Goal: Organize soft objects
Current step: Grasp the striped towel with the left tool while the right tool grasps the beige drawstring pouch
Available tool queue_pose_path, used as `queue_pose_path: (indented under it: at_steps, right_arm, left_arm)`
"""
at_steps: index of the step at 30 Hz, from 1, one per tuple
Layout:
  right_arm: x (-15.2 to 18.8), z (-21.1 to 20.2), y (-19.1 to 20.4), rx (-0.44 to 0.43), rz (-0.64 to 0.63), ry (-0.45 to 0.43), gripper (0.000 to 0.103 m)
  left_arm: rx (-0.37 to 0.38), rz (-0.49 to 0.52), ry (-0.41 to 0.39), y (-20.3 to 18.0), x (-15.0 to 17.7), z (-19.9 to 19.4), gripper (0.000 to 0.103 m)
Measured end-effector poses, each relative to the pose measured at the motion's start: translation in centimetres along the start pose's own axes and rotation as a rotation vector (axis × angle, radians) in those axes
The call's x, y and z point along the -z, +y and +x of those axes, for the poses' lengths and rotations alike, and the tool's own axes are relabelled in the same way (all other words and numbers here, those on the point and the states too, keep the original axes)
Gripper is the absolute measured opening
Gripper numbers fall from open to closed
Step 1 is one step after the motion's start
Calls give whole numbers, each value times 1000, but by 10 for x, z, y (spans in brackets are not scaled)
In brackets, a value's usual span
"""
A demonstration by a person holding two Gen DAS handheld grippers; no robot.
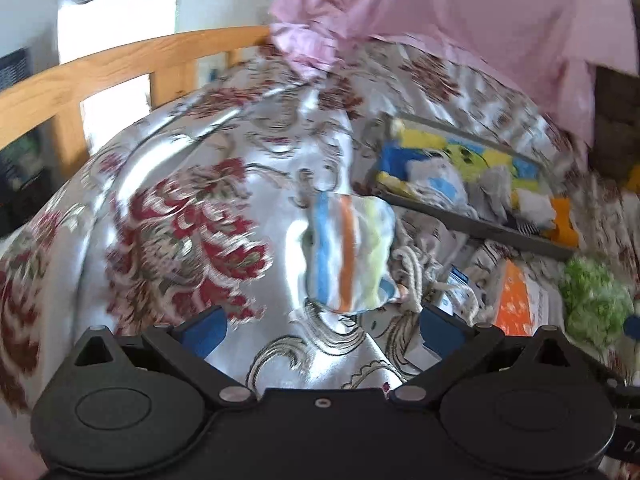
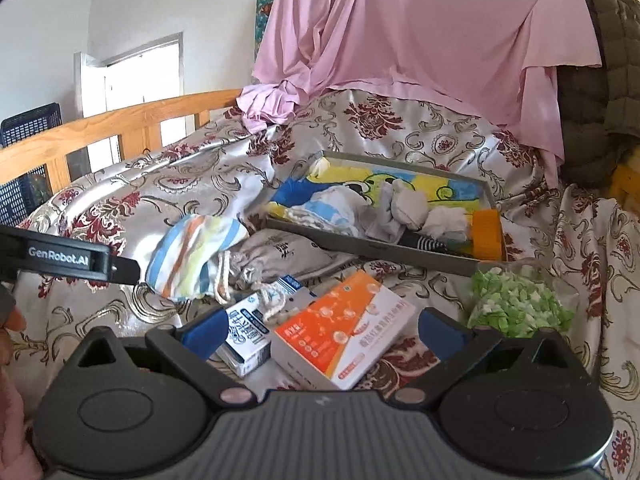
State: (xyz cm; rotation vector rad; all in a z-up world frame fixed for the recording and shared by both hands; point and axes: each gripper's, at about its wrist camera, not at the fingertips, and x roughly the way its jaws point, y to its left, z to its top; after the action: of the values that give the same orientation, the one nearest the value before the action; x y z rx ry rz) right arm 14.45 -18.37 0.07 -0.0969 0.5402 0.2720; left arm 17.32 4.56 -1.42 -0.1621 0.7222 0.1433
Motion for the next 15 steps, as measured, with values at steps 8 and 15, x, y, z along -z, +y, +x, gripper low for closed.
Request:
queue_pose_path:
  at_steps: [8,15]
  right_arm:
    - [2,3,7,27,-56,-9,103]
    - [-7,29,12,-10,-140,-7,103]
  left_arm:
    - [133,273,-93,-6,-36,16,102]
    - [227,199,-66,15,-55,53,102]
